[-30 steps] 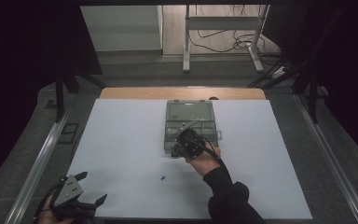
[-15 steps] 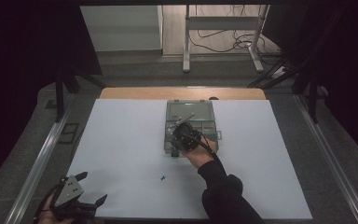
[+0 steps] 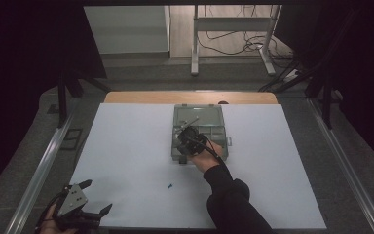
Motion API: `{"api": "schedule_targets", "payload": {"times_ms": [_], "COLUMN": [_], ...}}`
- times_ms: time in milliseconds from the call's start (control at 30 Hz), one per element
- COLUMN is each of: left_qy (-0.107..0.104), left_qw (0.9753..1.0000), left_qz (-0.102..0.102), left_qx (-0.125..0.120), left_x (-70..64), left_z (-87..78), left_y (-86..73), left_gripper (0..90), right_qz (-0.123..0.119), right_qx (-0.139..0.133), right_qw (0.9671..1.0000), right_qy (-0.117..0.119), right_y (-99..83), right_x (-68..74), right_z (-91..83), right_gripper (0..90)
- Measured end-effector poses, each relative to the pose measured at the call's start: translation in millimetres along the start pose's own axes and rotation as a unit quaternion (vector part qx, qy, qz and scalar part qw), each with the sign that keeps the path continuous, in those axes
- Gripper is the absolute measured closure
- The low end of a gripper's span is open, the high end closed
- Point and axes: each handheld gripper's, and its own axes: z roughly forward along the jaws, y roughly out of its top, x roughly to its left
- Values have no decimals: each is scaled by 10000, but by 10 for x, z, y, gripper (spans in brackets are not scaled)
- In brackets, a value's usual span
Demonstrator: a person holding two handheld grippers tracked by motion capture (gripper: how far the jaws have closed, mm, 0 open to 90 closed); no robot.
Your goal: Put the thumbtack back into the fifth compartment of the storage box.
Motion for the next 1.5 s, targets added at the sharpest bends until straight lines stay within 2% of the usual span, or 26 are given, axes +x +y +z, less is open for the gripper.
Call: {"api": "schedule_targets", "payload": {"times_ms": [300,467,833,967,1067,1167,1300,1500], "left_qy": [8,3,7,6,6,7,7,9], "left_qw": [10000,10000,10000,10000,10000,10000,10000,9999], "left_qz": [38,39,79,82,65,69,72,102], "left_qx": [16,18,52,57,49,51,54,73], "left_x": [-8,-9,-13,-15,-19,-20,-20,-20], "left_z": [4,5,9,11,14,14,15,16], "left_y": [3,4,7,8,9,9,10,12], "left_gripper": [13,14,14,15,15,15,15,15], "right_qz": [-185,-277,-67,-129,-166,-241,-166,-265], "right_qx": [125,107,11,107,103,147,274,349], "right_qw": [9997,9995,9995,9993,9989,9987,9982,9975], "right_qy": [45,44,302,347,431,419,498,546], "right_y": [-36,-76,-190,-250,-289,-317,-350,-386], "right_x": [54,93,100,147,186,231,283,435], "right_z": [-59,-96,-210,-227,-241,-254,-262,-253], "right_gripper": [511,390,133,73,52,43,49,179]}}
